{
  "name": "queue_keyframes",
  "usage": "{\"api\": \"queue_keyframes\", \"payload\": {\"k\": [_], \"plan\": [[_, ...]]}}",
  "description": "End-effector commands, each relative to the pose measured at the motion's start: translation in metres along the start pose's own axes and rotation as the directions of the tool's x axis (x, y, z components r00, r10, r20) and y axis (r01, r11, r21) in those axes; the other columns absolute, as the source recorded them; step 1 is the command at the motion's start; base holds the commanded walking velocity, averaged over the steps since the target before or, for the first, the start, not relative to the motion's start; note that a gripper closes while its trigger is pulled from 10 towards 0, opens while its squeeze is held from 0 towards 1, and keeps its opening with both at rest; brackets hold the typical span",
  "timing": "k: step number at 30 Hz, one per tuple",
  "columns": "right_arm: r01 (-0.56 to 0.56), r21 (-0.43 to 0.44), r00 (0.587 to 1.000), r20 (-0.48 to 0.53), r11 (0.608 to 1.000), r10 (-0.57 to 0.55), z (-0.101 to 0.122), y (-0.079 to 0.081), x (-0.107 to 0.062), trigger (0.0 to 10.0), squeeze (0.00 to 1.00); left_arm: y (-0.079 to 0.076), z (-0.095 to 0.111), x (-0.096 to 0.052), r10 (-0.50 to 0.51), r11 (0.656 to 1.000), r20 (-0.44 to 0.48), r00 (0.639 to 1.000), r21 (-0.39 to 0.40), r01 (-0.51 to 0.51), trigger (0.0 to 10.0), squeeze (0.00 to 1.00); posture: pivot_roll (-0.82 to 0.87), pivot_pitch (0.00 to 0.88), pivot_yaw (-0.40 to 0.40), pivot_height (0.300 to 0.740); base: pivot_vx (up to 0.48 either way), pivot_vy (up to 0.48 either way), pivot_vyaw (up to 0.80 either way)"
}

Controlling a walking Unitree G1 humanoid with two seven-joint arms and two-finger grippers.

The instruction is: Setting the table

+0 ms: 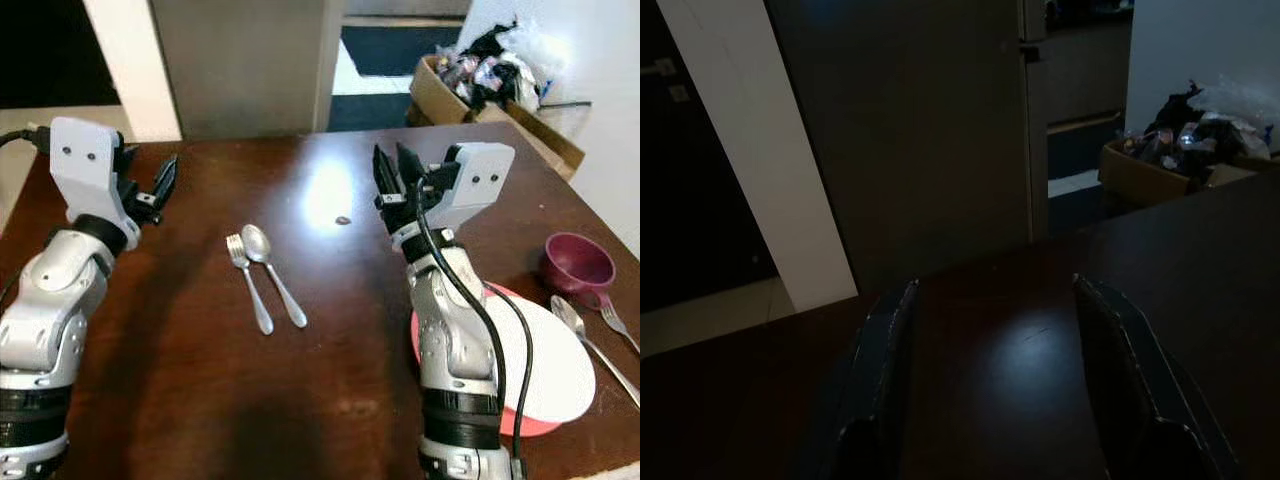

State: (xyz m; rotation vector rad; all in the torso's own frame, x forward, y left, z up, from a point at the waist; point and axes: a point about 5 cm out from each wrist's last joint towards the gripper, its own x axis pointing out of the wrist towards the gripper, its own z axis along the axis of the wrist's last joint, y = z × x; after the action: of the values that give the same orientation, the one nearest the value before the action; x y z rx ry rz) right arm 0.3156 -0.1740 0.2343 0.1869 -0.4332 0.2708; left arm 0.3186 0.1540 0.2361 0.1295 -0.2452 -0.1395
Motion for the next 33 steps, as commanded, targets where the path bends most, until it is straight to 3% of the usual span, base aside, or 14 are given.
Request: {"api": "queue_keyframes", "payload": {"k": [1, 6, 9, 14, 17, 20, 21, 23, 24, 25, 33], "plan": [[-0.006, 0.012, 1.0, -0.024, 1.0, 0.006, -0.004, -0.001, -0.003, 10.0, 0.0, -0.001, -0.002, -0.001, -0.009, 1.0, -0.005, 1.0, -0.003, 0.009, 10.0, 0.0, -0.01, 0.001, 0.06, 0.74, 0.0, 0.0, 0.0], [-0.047, 0.042, 0.997, -0.063, 0.998, 0.05, -0.011, 0.004, -0.004, 10.0, 0.0, -0.001, -0.001, 0.0, -0.012, 1.0, -0.008, 1.0, 0.002, 0.012, 10.0, 0.0, 0.0, 0.003, 0.062, 0.74, 0.0, 0.0, 0.0], [-0.052, 0.053, 0.984, -0.169, 0.997, 0.061, -0.033, 0.006, -0.002, 10.0, 0.0, 0.002, -0.003, 0.003, -0.045, 0.996, -0.067, 0.997, 0.071, 0.05, 10.0, 0.0, 0.01, 0.01, 0.066, 0.74, 0.0, 0.0, 0.0], [-0.092, 0.067, 0.961, -0.256, 0.993, 0.107, -0.053, 0.012, 0.001, 10.0, 0.0, 0.011, -0.01, 0.005, -0.111, 0.976, -0.176, 0.978, 0.166, 0.14, 10.0, 0.0, 0.02, 0.013, 0.07, 0.74, 0.0, 0.0, 0.0], [-0.154, 0.125, 0.93, -0.317, 0.98, 0.187, -0.068, 0.021, 0.003, 10.0, 0.0, 0.017, -0.013, 0.003, -0.15, 0.964, -0.224, 0.963, 0.185, 0.193, 10.0, 0.0, 0.03, 0.024, 0.074, 0.74, 0.0, 0.0, 0.0], [-0.231, 0.155, 0.866, -0.417, 0.961, 0.275, -0.091, 0.026, 0.005, 10.0, 0.0, 0.025, -0.016, -0.003, -0.172, 0.959, -0.297, 0.939, 0.169, 0.229, 10.0, 0.0, 0.07, 0.049, 0.063, 0.74, 0.0, 0.0, 0.0], [-0.231, 0.155, 0.866, -0.417, 0.961, 0.275, -0.091, 0.026, 0.005, 10.0, 0.0, 0.025, -0.016, -0.003, -0.172, 0.959, -0.297, 0.939, 0.169, 0.229, 10.0, 0.0, 0.07, 0.049, 0.063, 0.74, 0.0, 0.0, 0.0], [-0.325, 0.155, 0.792, -0.495, 0.933, 0.359, -0.106, 0.03, 0.007, 10.0, 0.0, 0.03, -0.018, -0.02, -0.241, 0.935, -0.354, 0.904, 0.163, 0.314, 10.0, 0.0, 0.11, 0.075, 0.034, 0.74, 0.0, 0.0, 0.0], [-0.325, 0.155, 0.792, -0.495, 0.933, 0.359, -0.106, 0.03, 0.007, 10.0, 0.0, 0.03, -0.018, -0.02, -0.241, 0.935, -0.354, 0.904, 0.163, 0.314, 10.0, 0.0, 0.11, 0.075, 0.034, 0.74, 0.0, 0.0, 0.0], [-0.362, 0.151, 0.754, -0.533, 0.92, 0.384, -0.112, 0.03, 0.009, 10.0, 0.0, 0.034, -0.016, -0.031, -0.265, 0.924, -0.363, 0.893, 0.168, 0.343, 10.0, 0.0, 0.14, 0.093, 0.014, 0.74, 0.0, 0.0, 0.0], [-0.398, 0.154, 0.714, -0.568, 0.905, 0.41, -0.119, 0.03, 0.013, 10.0, 0.0, 0.053, -0.006, -0.061, -0.176, 0.944, -0.385, 0.906, 0.195, 0.267, 10.0, 0.0, 0.22, 0.151, -0.035, 0.74, 0.0, 0.0, 0.0]]}}
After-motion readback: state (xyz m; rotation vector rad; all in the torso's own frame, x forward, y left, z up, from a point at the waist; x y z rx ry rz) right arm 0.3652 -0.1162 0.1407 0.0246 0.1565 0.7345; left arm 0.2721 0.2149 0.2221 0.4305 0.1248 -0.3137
